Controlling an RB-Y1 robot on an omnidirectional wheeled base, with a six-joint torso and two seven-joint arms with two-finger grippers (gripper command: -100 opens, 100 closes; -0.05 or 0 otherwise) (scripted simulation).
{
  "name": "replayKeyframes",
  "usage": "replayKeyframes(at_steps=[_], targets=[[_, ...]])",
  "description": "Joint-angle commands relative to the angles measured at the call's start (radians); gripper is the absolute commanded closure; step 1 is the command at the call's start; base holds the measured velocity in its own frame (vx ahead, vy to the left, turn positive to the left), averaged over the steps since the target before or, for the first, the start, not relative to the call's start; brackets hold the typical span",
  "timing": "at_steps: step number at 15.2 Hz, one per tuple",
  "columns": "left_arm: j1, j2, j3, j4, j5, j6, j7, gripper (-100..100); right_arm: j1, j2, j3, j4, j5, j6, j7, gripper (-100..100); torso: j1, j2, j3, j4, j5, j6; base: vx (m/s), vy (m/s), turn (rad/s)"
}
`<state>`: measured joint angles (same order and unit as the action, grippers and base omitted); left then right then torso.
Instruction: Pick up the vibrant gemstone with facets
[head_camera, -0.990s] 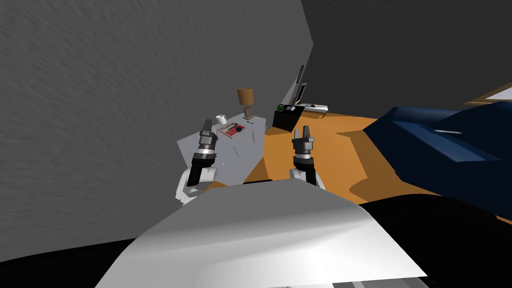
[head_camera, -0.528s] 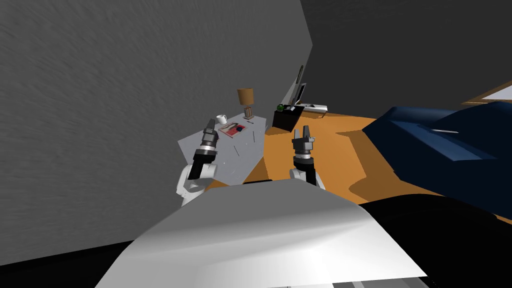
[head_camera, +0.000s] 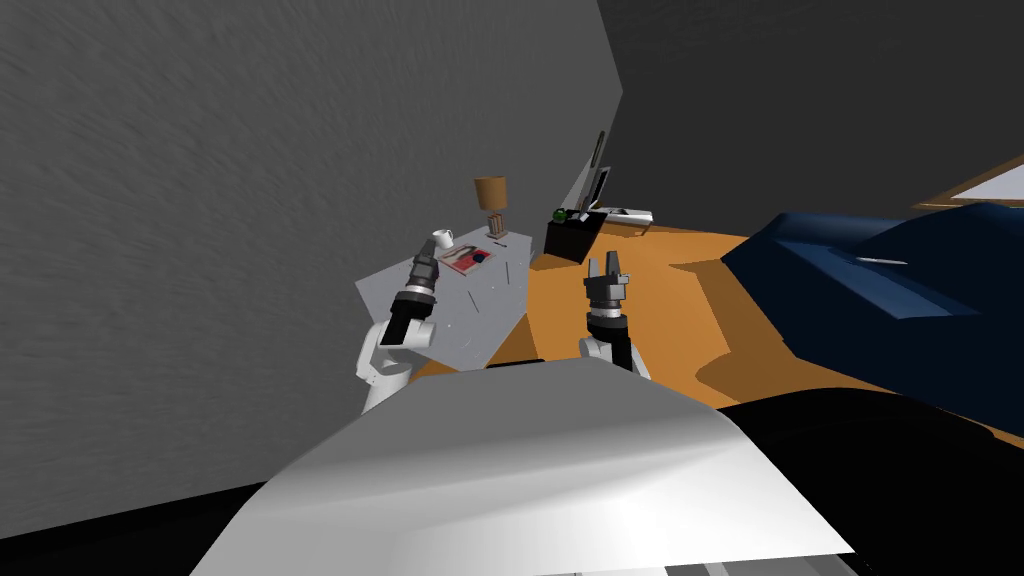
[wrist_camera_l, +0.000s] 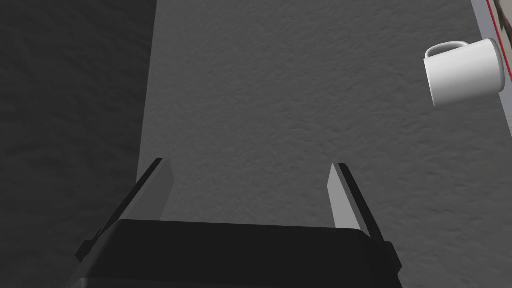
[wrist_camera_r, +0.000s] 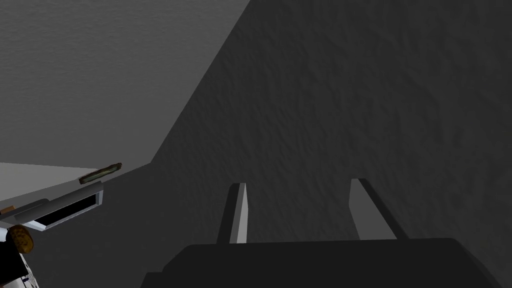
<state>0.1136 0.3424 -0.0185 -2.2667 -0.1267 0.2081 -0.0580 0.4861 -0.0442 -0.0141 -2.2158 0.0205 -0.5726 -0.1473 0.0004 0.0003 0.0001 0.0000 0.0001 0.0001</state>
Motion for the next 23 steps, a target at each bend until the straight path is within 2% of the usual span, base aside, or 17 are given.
replayKeyframes(at_steps=[1,2,4,5,7,8,10,11,13,14,15,17,18,20,21,23], targets=[[-0.008,0.002,0.000,0.005,-0.002,0.038,-0.001,-100,0.000,0.000,0.000,0.000,0.000,0.000,0.000,0,0.000,0.000,0.000,0.000,0.000,0.000,-0.006,0.005,-0.012],[-0.038,0.010,-0.001,0.020,-0.007,0.070,-0.004,-100,0.000,0.000,0.000,0.000,0.000,0.000,0.000,0,0.000,0.000,0.000,0.000,0.000,0.000,-0.006,0.004,-0.028],[-0.038,0.010,-0.001,0.020,-0.007,0.104,-0.004,-100,0.000,0.000,0.000,0.000,0.000,0.000,0.000,0,0.000,0.000,0.000,0.000,0.000,0.000,-0.006,0.003,-0.024],[-0.068,0.016,-0.001,0.035,-0.011,0.129,-0.009,-100,0.000,0.000,0.000,0.000,0.000,0.000,0.000,0,0.000,0.000,0.000,0.000,0.000,0.000,-0.005,0.001,-0.025],[-0.068,0.016,-0.001,0.035,-0.011,0.170,-0.009,-100,0.000,0.000,0.000,0.000,0.000,0.000,0.000,0,0.000,0.000,0.000,0.000,0.000,0.000,-0.004,0.000,-0.022],[-0.098,0.022,-0.002,0.051,-0.014,0.193,-0.014,-100,0.000,0.000,0.000,0.000,0.000,0.000,0.000,0,-0.001,0.000,0.000,0.000,0.000,0.000,-0.002,-0.003,-0.037],[-0.098,0.022,-0.002,0.051,-0.014,0.235,-0.014,-100,0.000,0.000,0.000,0.000,0.000,0.000,0.000,0,-0.001,0.000,0.000,0.000,0.000,0.000,-0.001,-0.004,-0.030],[-0.128,0.027,-0.003,0.068,-0.017,0.259,-0.020,-100,0.000,0.000,0.000,0.000,0.000,0.000,0.000,0,-0.001,0.000,0.000,0.000,0.000,0.000,0.000,-0.006,-0.038],[-0.128,0.027,-0.003,0.068,-0.017,0.299,-0.020,-100,0.000,0.000,0.000,0.000,0.000,0.000,0.000,0,-0.001,-0.001,0.000,0.000,0.000,0.000,0.001,-0.006,-0.030],[-0.128,0.027,-0.003,0.068,-0.017,0.299,-0.020,-100,0.000,0.000,0.000,0.000,0.000,0.000,0.000,0,-0.001,-0.001,0.000,0.000,0.000,0.000,0.000,0.000,0.000],[-0.158,0.032,-0.004,0.085,-0.018,0.336,-0.026,-100,0.000,0.000,0.000,0.000,0.000,0.000,0.000,0,-0.001,0.000,0.000,0.000,0.000,0.000,0.002,-0.008,-0.038],[-0.158,0.032,-0.004,0.085,-0.018,0.362,-0.026,-100,0.000,0.000,0.000,0.000,0.000,0.000,0.000,0,-0.001,-0.001,0.000,0.000,0.000,0.000,0.003,-0.008,-0.032],[-0.187,0.037,-0.005,0.102,-0.019,0.391,-0.034,-100,0.000,0.000,0.000,0.000,0.000,0.000,0.000,0,-0.001,-0.001,0.000,0.000,0.000,0.000,0.004,-0.013,-0.044],[-0.187,0.037,-0.005,0.102,-0.019,0.424,-0.034,-100,0.000,0.000,0.000,0.000,0.000,0.000,0.000,0,-0.002,-0.001,0.000,0.000,0.000,0.000,0.004,-0.014,-0.039],[-0.215,0.041,-0.005,0.119,-0.019,0.451,-0.042,-100,0.000,0.000,0.000,0.000,0.000,0.000,0.000,0,-0.001,-0.001,0.000,0.000,0.000,0.000,0.006,-0.017,-0.051],[-0.215,0.041,-0.005,0.119,-0.019,0.484,-0.042,-100,0.000,0.000,0.000,0.000,0.000,0.000,0.000,0,-0.002,-0.001,-0.001,0.000,0.000,0.000,0.008,-0.015,-0.035]])
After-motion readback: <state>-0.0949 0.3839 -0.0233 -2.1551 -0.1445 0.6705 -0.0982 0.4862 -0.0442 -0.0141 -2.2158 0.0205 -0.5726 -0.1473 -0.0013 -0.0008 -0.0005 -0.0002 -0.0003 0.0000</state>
